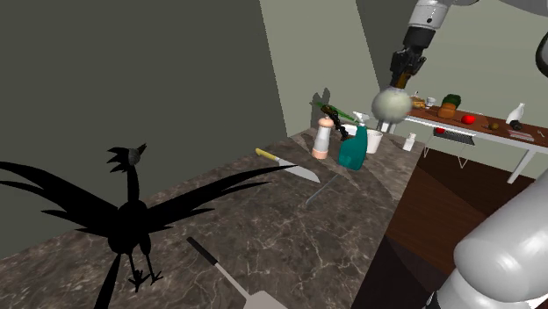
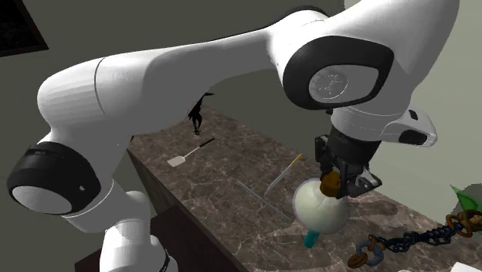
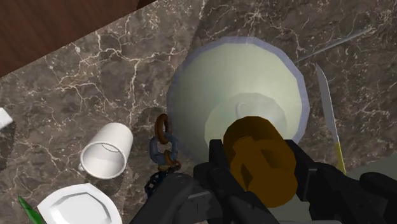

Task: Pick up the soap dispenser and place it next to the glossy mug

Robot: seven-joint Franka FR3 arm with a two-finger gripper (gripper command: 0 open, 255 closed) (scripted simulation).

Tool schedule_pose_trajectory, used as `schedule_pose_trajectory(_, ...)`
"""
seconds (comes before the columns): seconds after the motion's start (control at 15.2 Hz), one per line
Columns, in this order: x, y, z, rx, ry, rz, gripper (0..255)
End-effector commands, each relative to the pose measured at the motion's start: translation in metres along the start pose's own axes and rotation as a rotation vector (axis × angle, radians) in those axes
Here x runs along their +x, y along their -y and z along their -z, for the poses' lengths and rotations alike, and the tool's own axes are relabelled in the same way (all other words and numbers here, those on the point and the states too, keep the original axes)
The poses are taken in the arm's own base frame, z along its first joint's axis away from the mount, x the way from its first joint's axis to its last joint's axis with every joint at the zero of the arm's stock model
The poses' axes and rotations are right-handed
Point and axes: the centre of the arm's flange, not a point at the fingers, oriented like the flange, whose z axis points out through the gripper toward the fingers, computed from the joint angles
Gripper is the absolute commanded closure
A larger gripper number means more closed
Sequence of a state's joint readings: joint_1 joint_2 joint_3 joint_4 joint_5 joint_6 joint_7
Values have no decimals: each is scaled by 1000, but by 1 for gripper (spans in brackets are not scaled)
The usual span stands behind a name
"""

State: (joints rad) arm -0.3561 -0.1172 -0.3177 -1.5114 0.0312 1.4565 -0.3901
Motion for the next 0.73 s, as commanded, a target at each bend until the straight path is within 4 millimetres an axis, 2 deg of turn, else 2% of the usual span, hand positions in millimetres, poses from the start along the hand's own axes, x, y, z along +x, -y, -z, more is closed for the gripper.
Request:
schedule_pose_trajectory(0.0,-1,-27,1,0,0,2,255)
schedule_pose_trajectory(0.66,-5,-158,7,0,0,2,255)
